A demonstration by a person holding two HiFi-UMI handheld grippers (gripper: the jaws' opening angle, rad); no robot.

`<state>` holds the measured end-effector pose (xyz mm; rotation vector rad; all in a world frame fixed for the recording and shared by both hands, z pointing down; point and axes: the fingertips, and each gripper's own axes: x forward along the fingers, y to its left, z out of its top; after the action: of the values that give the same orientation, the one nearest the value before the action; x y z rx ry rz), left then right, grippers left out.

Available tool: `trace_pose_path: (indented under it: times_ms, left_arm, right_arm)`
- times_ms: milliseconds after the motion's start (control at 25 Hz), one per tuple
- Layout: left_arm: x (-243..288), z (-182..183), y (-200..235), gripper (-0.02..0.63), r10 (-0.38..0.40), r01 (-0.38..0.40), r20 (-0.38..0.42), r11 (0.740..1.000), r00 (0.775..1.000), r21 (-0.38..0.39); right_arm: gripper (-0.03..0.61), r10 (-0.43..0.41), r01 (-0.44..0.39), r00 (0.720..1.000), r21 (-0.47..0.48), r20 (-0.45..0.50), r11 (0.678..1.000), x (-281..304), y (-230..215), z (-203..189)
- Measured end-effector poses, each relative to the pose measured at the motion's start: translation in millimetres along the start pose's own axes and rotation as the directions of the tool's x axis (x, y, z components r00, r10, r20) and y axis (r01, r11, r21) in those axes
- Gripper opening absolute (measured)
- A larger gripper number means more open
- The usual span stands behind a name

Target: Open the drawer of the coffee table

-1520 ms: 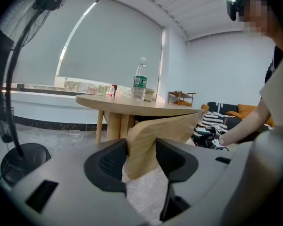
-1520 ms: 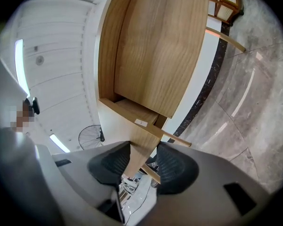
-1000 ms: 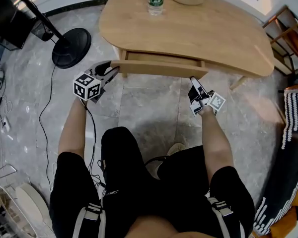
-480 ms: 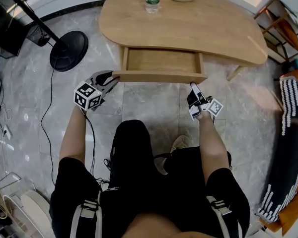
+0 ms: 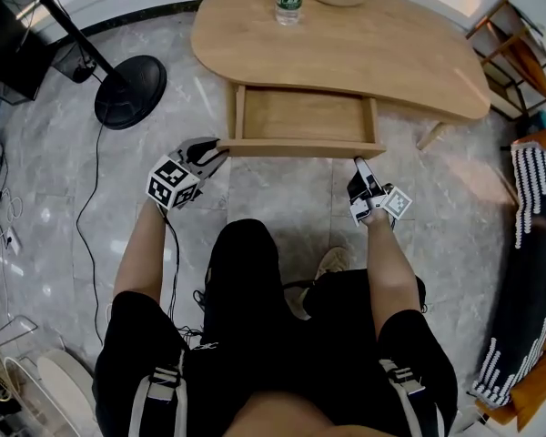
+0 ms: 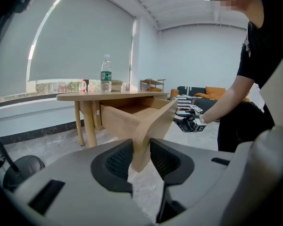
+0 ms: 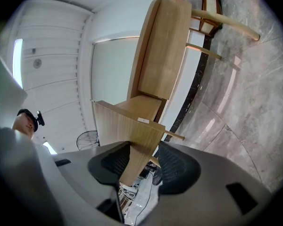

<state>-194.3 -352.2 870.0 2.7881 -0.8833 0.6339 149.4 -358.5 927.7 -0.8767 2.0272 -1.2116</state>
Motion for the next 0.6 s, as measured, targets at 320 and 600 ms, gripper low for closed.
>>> trace_pose_path:
  times_ms: [320,600]
  left_arm:
    - [6,-11,-2,0.137,0.011,-0.011,-0.001,1.0,1.0,0.001]
    - [-22,-14,8,0.125,0.093,-0.093,-0.003,0.995,0.996,-0.048]
  right_arm:
    - [0.187,-0.042,0.042,0.999,-0.001,0.025,0.999,-3,-10,-2]
    - [0.187,-0.179,0.179,0.984,-0.056,0.002,0.982,-11,-9,-7]
